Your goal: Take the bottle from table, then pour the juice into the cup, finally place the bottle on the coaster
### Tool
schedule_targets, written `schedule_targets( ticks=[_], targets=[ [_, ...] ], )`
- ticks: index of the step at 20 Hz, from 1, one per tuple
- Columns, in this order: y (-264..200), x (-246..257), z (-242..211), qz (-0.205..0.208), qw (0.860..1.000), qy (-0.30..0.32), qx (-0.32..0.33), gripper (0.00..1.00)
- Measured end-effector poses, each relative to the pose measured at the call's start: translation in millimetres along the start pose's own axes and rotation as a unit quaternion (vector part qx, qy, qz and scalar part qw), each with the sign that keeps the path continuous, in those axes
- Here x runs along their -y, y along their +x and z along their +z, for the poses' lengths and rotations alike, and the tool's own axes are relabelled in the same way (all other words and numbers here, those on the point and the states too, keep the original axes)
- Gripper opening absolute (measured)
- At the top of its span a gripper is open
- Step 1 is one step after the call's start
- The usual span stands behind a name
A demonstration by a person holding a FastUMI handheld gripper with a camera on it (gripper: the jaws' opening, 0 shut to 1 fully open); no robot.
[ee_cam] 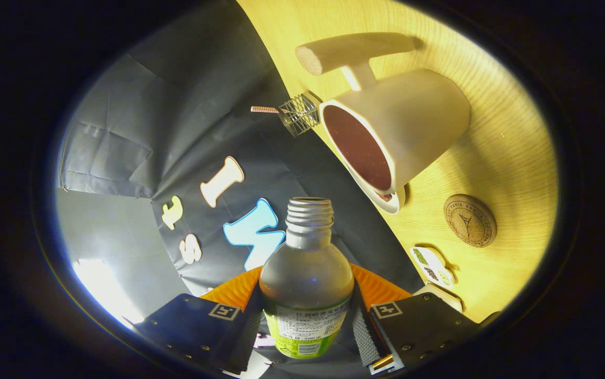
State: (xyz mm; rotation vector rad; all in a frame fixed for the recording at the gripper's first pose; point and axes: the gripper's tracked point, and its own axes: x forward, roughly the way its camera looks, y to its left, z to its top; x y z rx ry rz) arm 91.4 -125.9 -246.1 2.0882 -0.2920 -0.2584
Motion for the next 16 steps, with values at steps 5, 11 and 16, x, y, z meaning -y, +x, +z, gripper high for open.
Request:
schedule_targets(
  ticks=[5, 11, 16],
  targets=[
    [1.9, -0.2, -0.9, 0.002, 1.0, -0.005, -0.002, 0.76],
    [2.3, 0.6, -1.3, 0.004, 1.0, -0.011, 0.0, 0.76],
    [3.6, 0.7, -3.1, 0.009, 1.0, -0.022, 0.0, 0.76]
  ],
)
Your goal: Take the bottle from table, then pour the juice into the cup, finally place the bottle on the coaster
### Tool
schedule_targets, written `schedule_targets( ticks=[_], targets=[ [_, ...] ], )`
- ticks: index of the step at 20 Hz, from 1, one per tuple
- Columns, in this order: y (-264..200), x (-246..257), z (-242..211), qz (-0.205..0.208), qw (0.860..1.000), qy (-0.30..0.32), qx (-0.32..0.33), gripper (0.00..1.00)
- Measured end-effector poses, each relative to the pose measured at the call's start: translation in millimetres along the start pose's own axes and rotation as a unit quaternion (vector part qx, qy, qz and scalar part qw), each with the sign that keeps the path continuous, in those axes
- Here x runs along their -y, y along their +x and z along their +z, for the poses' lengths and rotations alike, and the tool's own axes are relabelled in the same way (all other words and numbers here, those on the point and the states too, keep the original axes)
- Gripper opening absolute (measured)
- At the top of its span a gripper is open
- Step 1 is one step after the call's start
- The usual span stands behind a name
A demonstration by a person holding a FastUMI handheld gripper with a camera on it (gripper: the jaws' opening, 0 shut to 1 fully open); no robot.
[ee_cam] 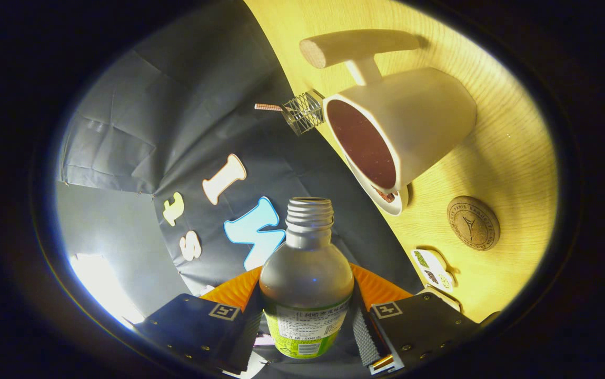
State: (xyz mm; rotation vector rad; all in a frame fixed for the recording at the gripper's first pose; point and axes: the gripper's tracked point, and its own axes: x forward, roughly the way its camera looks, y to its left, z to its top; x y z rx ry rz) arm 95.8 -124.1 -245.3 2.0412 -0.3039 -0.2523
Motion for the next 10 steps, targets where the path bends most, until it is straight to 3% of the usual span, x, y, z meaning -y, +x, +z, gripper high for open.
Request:
schedule_targets(
  ticks=[10],
  targets=[
    [0.0, -2.3, 0.0, 0.004, 0.997, -0.076, -0.003, 0.76]
  ],
)
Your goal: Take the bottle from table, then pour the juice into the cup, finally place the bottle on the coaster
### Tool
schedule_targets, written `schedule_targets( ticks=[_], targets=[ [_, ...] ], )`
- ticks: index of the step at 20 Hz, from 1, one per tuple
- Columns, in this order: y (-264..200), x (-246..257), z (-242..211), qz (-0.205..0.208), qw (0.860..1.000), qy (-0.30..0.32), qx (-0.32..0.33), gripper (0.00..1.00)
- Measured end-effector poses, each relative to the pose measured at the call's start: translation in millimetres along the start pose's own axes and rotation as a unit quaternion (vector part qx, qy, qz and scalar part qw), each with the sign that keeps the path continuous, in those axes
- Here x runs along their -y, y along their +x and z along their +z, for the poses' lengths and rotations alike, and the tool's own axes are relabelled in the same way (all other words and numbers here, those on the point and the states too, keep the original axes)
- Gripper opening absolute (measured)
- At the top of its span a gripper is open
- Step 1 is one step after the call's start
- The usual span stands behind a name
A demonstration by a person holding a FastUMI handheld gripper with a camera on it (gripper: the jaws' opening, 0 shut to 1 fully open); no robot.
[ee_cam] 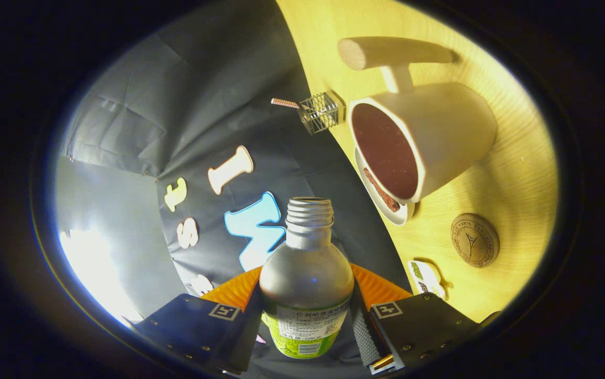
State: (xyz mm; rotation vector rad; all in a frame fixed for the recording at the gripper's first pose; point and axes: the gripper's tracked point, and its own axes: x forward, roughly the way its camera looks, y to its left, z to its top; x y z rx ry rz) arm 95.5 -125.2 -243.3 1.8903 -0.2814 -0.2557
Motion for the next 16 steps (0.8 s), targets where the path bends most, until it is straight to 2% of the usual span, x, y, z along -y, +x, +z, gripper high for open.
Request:
schedule_targets(
  ticks=[7, 11, 16],
  targets=[
    [1, 10, -3, 0.001, 0.999, -0.047, 0.003, 0.76],
    [5, 30, -14, -0.03, 0.99, -0.14, -0.013, 0.76],
    [4, 37, -12, -0.037, 0.971, -0.235, -0.02, 0.76]
  ],
)
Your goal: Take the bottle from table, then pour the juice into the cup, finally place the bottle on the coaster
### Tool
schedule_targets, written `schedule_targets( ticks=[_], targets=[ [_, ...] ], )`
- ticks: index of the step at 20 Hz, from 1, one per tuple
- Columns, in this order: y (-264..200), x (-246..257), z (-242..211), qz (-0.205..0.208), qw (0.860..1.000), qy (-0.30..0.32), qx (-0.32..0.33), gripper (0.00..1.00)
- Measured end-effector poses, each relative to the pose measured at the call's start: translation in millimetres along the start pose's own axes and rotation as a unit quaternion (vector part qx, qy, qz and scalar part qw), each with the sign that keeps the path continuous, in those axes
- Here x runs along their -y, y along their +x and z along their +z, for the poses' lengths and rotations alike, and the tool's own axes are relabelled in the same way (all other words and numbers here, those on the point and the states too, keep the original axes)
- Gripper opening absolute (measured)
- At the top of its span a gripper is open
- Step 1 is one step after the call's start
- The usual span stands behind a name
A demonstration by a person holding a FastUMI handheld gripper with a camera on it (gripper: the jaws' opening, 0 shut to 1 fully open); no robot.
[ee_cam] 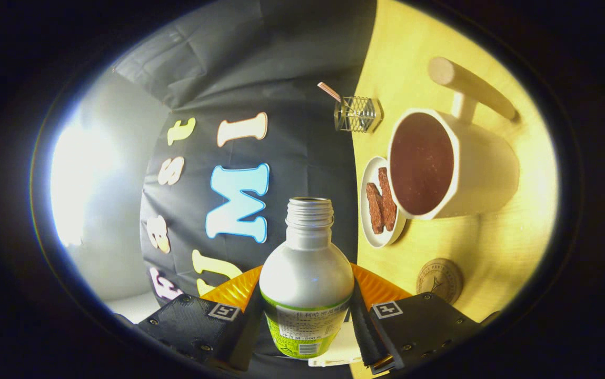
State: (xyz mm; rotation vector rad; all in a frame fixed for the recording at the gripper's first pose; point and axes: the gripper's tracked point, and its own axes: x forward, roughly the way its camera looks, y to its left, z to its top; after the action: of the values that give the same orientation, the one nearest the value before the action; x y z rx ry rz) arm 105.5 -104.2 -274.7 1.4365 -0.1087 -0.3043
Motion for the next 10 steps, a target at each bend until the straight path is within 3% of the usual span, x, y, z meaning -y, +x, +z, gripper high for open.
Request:
schedule_targets(
  ticks=[3, 5, 10],
  targets=[
    [1, 4, -6, -0.012, 0.996, -0.085, -0.011, 0.76],
    [3, 5, -10, -0.021, 0.986, -0.166, -0.017, 0.76],
    [8, 13, -25, -0.046, 0.934, -0.353, -0.036, 0.76]
  ],
)
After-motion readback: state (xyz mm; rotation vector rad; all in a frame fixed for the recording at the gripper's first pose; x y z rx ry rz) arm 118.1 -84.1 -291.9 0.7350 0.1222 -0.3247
